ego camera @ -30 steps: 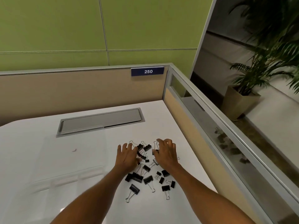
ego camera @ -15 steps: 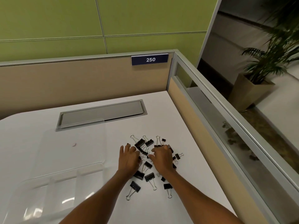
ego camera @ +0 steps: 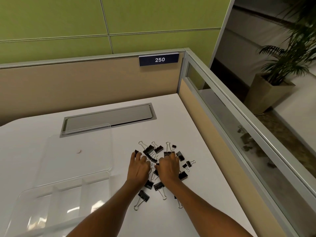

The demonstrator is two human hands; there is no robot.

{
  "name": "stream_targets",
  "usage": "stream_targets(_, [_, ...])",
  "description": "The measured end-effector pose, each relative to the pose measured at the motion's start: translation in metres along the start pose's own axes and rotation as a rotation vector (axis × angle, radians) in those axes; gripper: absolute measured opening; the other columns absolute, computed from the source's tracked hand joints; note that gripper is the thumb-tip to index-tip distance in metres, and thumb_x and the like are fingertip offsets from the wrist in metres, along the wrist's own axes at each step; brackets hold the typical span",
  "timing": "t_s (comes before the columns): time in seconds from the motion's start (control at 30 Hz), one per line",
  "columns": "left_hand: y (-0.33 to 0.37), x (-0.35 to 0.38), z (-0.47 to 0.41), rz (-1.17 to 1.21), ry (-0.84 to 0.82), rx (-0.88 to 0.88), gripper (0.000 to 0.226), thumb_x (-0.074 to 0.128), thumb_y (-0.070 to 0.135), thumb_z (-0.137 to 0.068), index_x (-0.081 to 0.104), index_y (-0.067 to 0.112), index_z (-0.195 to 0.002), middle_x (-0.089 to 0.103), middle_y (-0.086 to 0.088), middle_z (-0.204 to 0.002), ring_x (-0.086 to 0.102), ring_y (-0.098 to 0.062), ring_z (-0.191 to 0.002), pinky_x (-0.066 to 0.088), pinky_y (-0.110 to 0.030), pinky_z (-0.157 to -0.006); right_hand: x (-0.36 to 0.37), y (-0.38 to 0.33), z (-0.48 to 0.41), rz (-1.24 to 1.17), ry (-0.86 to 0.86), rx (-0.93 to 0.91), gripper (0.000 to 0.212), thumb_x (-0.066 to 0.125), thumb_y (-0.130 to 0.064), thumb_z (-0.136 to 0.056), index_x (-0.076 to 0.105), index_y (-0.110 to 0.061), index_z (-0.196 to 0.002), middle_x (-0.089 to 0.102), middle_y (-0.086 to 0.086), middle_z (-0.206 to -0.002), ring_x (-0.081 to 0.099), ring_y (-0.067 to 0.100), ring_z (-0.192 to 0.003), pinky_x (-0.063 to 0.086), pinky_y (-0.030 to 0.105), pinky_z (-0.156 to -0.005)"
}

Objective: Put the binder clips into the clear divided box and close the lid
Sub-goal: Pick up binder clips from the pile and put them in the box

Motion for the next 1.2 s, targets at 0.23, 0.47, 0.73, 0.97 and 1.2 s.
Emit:
stream_targets(0.23, [0.009,-0.002,0.005,-0.051,0.036,0.071,0.013,0.073,0.005,-0.062,0.062,0.011,-0.064,0.059,-0.006,-0.063,0.051,-0.028,-0.074,0.046,-0.043,-0.078,0.002,-0.003,0.0,0.034,-0.033,-0.002,0.011,0.069,-0.025,-0.086,0.07,-0.014,-0.085,0.069,0.003,-0.086,0.051,0.023,-0.101,0.043,0.033,-0.087])
stream_targets(0.47, [0.011,-0.005,0.005,-0.072,0.068,0.131,0.019,0.073,0.001,-0.056,0.057,0.011,-0.061,0.054,-0.006,-0.059,0.049,-0.025,-0.065,0.044,-0.037,-0.064,0.004,-0.001,-0.002,-0.011,-0.032,-0.001,0.015,0.064,-0.027,-0.088,0.067,-0.012,-0.087,0.068,0.004,-0.09,0.051,0.024,-0.105,0.044,0.033,-0.087])
stream_targets(0.73, [0.009,-0.004,0.003,-0.037,0.142,0.1,0.017,0.072,0.002,-0.064,0.057,0.01,-0.069,0.055,-0.007,-0.064,0.048,-0.024,-0.065,0.044,-0.036,-0.062,0.001,0.011,-0.002,-0.368,-0.038,0.227,0.025,0.071,-0.022,-0.083,0.064,-0.013,-0.105,0.061,0.007,-0.104,0.056,0.016,-0.094,0.053,0.026,-0.072])
stream_targets(0.97, [-0.011,-0.028,0.009,0.28,0.244,-0.157,0.025,0.043,0.021,-0.089,0.054,0.014,-0.068,0.053,-0.003,-0.062,0.046,-0.021,-0.06,0.04,-0.034,-0.057,-0.015,0.008,-0.004,-1.096,-0.118,0.452,0.031,0.072,-0.004,-0.08,0.063,-0.014,-0.108,0.058,-0.003,-0.08,0.056,0.01,-0.07,0.047,0.022,-0.061])
stream_targets(1.2, [-0.05,-0.044,0.036,0.859,0.251,-0.367,0.019,0.057,0.033,-0.09,0.062,0.018,-0.08,0.061,0.004,-0.076,0.051,-0.016,-0.078,0.043,-0.031,-0.067,-0.034,-0.027,0.005,-1.473,-0.352,0.46,0.024,0.067,0.012,-0.076,0.068,-0.005,-0.093,0.071,0.013,-0.083,0.067,0.023,-0.076,0.048,0.028,-0.059])
Point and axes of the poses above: each hand's wrist, its own z-axis away from the middle knuckle, its own x-axis out of the palm, y = z × x, the point moved 4 cm from there along -z, towards the middle knuckle
